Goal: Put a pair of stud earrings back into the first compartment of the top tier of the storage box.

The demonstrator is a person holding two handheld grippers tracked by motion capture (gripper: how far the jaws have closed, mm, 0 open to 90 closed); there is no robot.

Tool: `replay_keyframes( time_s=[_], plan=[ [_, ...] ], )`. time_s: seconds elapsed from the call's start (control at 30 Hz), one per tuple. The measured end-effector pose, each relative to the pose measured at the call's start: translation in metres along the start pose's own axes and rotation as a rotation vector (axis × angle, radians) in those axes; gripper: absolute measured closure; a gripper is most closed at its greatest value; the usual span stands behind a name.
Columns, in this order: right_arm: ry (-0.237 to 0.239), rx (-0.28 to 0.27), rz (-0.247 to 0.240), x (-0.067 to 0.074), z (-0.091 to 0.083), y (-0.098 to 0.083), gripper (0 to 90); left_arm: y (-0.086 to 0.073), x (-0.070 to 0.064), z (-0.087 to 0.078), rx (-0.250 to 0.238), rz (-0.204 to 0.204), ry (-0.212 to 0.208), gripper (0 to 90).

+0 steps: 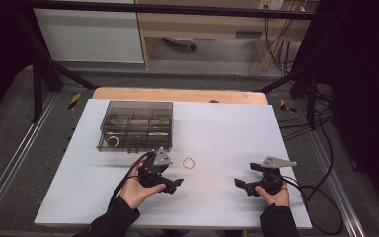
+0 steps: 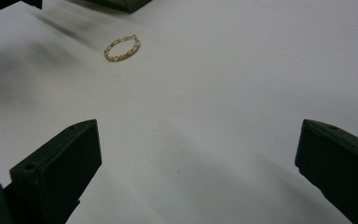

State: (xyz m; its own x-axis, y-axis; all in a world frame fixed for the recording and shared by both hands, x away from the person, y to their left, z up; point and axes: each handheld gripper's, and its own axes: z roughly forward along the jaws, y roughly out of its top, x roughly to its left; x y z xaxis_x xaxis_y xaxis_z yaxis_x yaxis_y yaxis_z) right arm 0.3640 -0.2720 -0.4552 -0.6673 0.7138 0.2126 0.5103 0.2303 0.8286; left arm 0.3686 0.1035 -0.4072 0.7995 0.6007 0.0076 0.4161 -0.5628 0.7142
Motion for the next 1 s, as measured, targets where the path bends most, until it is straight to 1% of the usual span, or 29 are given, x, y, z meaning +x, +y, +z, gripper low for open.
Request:
replay_keyframes(
  time_s=[0.1,0.23,0.57,0.63,0.77,0.87,1.0],
  plan=[
    [0.001,0.002,-0.001,0.0,0.0,0.0,0.8,0.004,-0.001,0.004,0.003,0.0,0.004,14.3],
    [0.0,0.002,-0.001,0.0,0.0,0.0,0.7,0.01,-0.002,0.012,0.006,-0.011,-0.015,15.8],
    [0.001,0.001,-0.002,0.0,0.0,0.0,0.7,0.023,-0.004,0.033,0.032,-0.027,-0.022,19.2],
    [0.001,0.001,-0.003,0.0,0.0,0.0,0.8,0.025,-0.003,0.036,0.037,-0.028,-0.037,21.9],
    [0.002,0.004,-0.001,0.0,0.0,0.0,0.7,0.03,-0.002,0.043,0.043,-0.027,-0.027,25.8],
    [0.002,0.003,-0.003,0.0,0.0,0.0,0.7,0.033,-0.001,0.049,0.05,-0.035,-0.033,29.2],
    [0.003,0.002,-0.004,0.0,0.0,0.0,0.8,0.035,-0.002,0.057,0.066,-0.037,-0.028,34.5]
  ],
)
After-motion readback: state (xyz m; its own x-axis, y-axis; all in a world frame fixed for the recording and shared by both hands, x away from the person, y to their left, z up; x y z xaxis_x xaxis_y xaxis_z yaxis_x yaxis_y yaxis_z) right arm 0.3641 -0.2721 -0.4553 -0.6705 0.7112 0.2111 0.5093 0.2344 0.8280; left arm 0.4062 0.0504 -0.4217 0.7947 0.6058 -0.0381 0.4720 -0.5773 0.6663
